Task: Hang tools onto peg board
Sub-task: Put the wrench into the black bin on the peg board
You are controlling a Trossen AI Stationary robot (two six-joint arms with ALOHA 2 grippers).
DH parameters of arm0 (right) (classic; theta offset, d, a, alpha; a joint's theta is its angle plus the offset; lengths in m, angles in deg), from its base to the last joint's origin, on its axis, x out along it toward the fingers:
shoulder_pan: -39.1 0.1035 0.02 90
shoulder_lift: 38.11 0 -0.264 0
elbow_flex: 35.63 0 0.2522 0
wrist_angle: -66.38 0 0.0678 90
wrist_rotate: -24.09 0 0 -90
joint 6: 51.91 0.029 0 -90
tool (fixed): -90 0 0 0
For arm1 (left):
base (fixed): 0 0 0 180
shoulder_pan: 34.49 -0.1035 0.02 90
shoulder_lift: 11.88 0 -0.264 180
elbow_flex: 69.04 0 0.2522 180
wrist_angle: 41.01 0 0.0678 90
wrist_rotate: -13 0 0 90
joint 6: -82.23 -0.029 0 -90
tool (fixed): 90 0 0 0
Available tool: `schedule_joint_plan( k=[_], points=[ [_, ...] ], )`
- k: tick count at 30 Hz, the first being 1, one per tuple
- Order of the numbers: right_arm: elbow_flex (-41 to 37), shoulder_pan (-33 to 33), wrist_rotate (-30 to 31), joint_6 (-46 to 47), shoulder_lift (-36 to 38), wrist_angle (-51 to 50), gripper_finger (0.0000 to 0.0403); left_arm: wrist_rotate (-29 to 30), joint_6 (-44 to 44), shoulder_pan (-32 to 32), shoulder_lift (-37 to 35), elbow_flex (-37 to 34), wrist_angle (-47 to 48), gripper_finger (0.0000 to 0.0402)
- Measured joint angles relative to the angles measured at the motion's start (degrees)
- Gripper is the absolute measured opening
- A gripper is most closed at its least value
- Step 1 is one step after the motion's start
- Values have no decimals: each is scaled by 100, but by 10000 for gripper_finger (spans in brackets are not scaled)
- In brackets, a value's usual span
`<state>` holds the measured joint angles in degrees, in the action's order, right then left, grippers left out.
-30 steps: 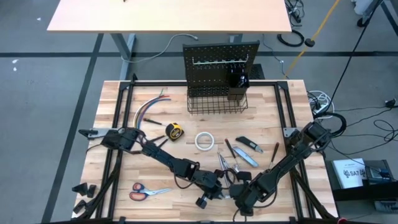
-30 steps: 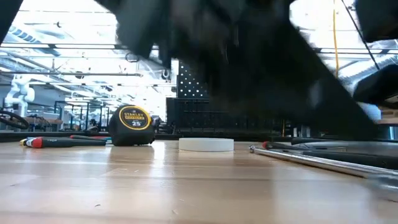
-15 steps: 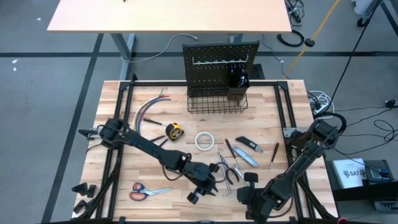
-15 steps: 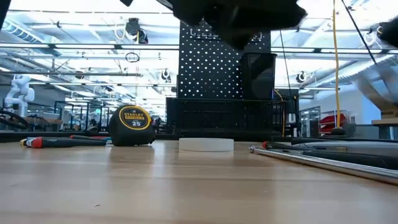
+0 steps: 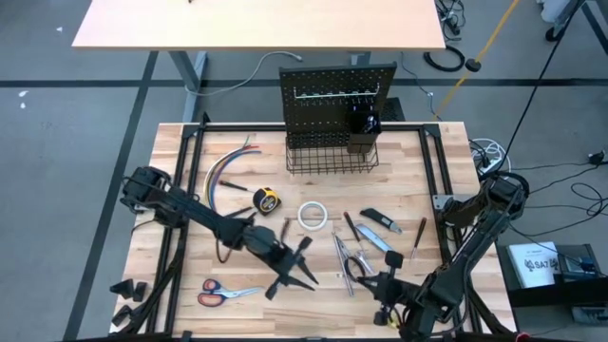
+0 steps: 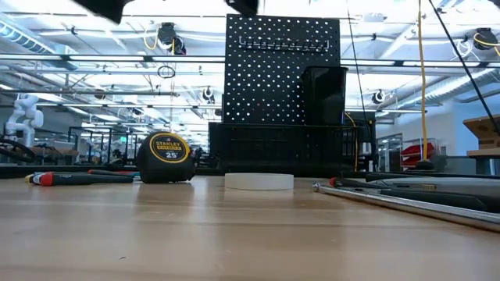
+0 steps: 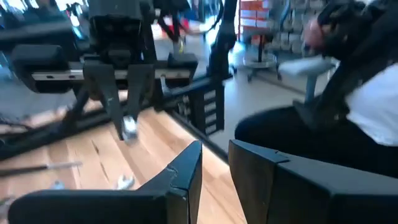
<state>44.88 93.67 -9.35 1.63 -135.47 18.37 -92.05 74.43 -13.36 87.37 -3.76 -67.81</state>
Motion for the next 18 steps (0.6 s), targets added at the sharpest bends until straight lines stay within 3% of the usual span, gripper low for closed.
schedule_joint_plan(
  k=[5, 9, 13, 18],
  points=[
    [2, -15, 1625, 53, 0, 1, 2, 13, 73, -7, -149, -734, -1546, 86],
    [4, -21, 2747, 126, 0, -46, 2, 98, 155, -52, -143, -1029, -2001, 86],
    [4, -52, 3313, 176, 4, -40, 2, 260, 205, -61, -143, -1059, -2039, 86],
    [4, -228, 3346, 152, 42, -30, 2, 258, 444, -51, -143, -1059, -2037, 86]
  ],
)
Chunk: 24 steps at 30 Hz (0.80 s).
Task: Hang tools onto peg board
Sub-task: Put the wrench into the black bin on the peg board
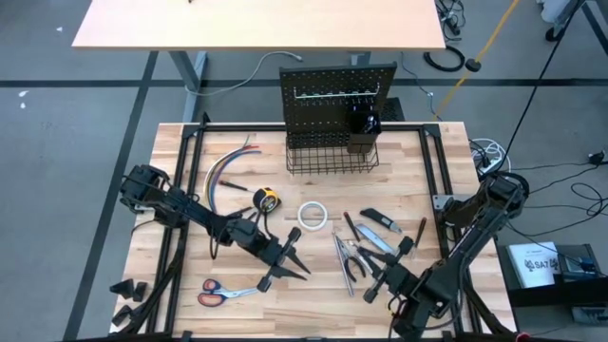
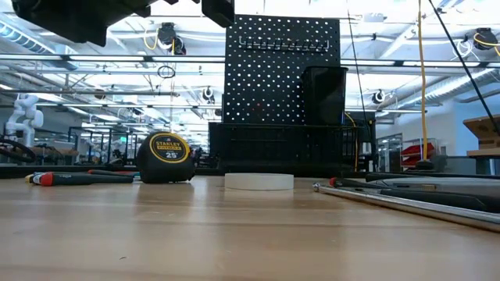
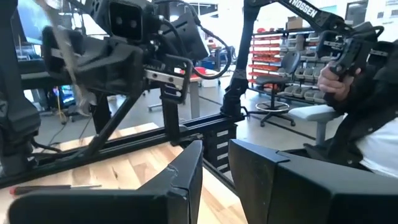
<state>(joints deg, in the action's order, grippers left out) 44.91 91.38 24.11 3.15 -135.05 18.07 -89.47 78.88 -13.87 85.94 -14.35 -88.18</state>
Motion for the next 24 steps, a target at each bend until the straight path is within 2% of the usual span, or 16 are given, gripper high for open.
schedule_joint_plan(
  k=[11, 14, 18, 24],
  points=[
    [0, -390, -127, -178, 95, -48, 2, -2, 308, 2, 0, 0, 22, 86],
    [0, -632, -611, -294, 345, -40, 2, 52, 310, 19, 0, 0, 24, 86],
    [0, -855, -1046, -962, 663, 2, 2, 286, 314, 42, 0, 0, -7, 86],
    [0, -1235, -2499, -2149, 966, 533, 2, 491, 448, 115, 10, 8, -116, 86]
  ],
)
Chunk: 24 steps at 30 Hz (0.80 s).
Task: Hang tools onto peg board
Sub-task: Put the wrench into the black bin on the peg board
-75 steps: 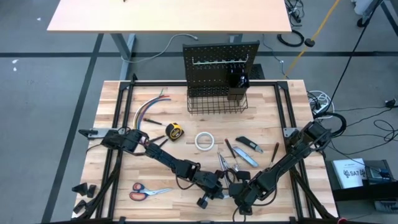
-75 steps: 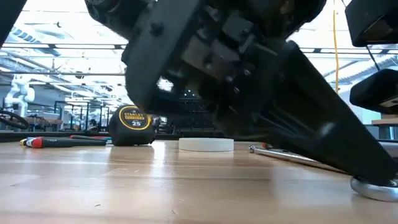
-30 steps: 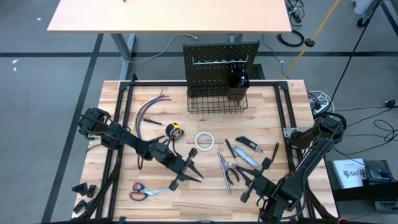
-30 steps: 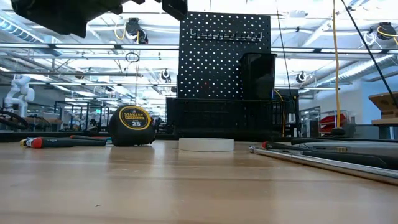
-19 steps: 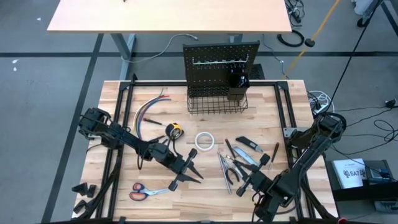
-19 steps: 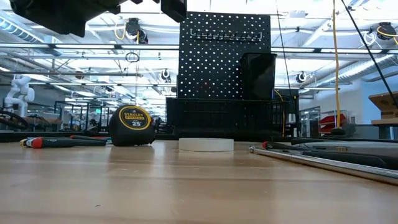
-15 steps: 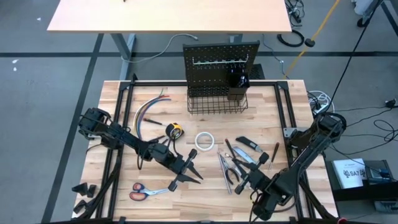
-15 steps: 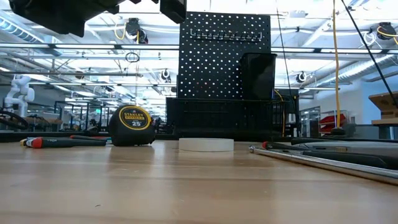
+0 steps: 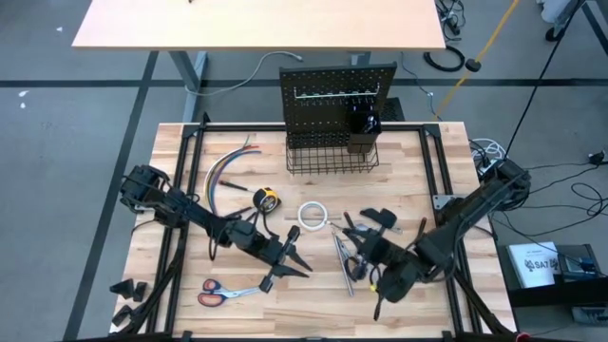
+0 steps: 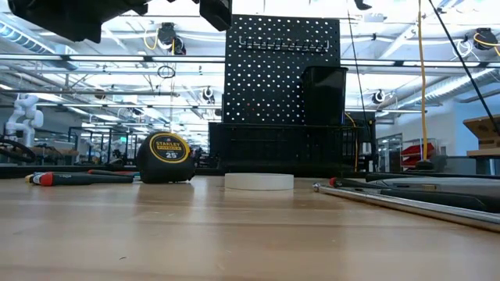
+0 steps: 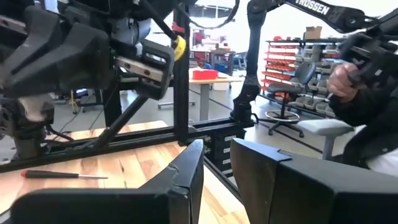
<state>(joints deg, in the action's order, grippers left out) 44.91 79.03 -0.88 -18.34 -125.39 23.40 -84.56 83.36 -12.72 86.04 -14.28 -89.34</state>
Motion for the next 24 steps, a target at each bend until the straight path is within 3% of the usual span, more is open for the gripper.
schedule_joint_plan(
  k=[3, 10, 24],
  points=[
    [0, -176, -499, -701, 0, 618, 2, 193, -13, 50, 17, 78, 1, 86],
    [0, -564, -2619, -1622, -2, 1572, 2, 225, -43, 87, 36, 159, 107, 86],
    [0, -574, -4155, -1963, -52, 1745, 2, 7, -151, 87, 36, 159, 523, 86]
  ],
)
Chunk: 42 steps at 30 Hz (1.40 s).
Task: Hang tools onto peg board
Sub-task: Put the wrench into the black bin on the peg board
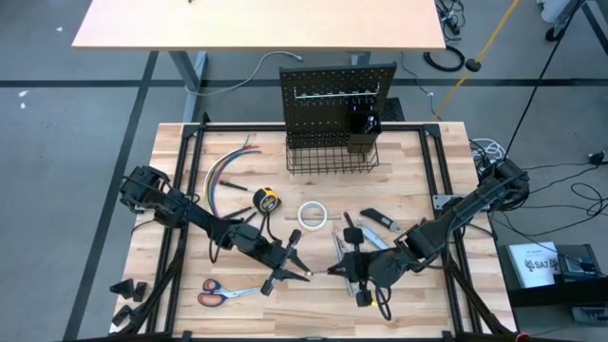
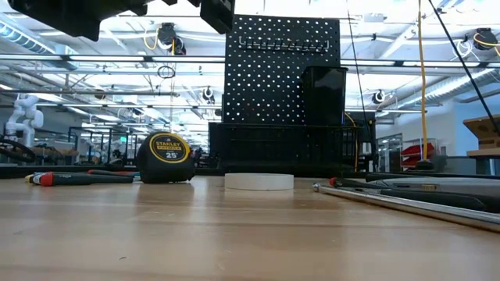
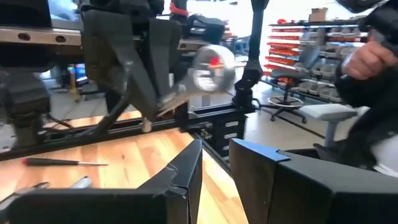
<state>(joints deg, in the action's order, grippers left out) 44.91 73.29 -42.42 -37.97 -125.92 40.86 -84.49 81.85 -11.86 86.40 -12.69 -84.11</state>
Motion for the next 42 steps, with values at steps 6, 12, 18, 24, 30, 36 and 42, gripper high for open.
schedule_joint_plan(
  k=[6, 12, 18, 24, 30, 36, 42],
  points=[
    [0, -68, -412, -407, -146, 220, 2, -501, -1, 67, 0, 0, -5, 86],
    [0, -297, -928, -597, -429, 464, 2, -529, -55, 139, 2, 74, 20, 86],
    [2, -491, -1193, -669, -598, 700, 2, -585, -173, 188, 9, 83, 51, 86],
    [2, -636, -1327, -762, -769, 911, 2, -597, -173, 188, 9, 85, 64, 86],
    [2, -739, -1481, -770, -949, 1048, 2, -592, -173, 184, 9, 86, 138, 86],
    [2, -752, -1506, -774, -992, 1034, 2, -585, -170, 184, 9, 90, 233, 86],
    [2, -764, -1569, -743, -1053, 1080, 2, -579, -162, 184, 9, 90, 247, 86]
  ],
)
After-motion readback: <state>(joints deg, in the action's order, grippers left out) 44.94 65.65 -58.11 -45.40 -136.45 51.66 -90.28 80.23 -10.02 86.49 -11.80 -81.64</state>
